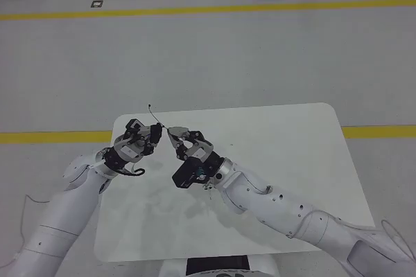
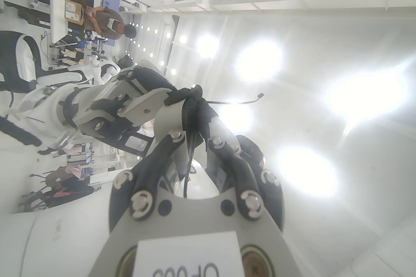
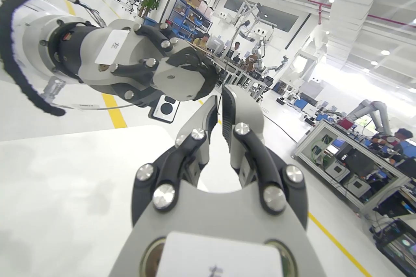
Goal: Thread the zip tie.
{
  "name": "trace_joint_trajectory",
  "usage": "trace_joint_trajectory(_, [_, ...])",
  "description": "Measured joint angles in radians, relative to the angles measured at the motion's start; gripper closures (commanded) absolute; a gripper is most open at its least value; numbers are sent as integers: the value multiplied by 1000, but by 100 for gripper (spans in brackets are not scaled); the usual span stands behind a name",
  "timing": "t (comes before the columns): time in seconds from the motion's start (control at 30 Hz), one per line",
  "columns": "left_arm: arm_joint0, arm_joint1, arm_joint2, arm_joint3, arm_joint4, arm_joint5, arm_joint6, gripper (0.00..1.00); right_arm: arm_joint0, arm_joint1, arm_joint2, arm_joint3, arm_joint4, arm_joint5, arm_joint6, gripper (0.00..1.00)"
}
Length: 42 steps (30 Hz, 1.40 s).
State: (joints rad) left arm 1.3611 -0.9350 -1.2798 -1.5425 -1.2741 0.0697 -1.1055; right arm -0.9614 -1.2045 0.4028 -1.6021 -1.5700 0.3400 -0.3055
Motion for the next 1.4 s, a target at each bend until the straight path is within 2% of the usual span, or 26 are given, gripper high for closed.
trace_joint_trajectory(0.07, [0, 0, 0, 0, 0, 0, 0, 100, -1, 0, 1, 0, 0, 0, -3, 100])
trace_joint_trajectory(1.4, [0, 0, 0, 0, 0, 0, 0, 100, -36, 27, 36, -10, 0, 0, -3, 100])
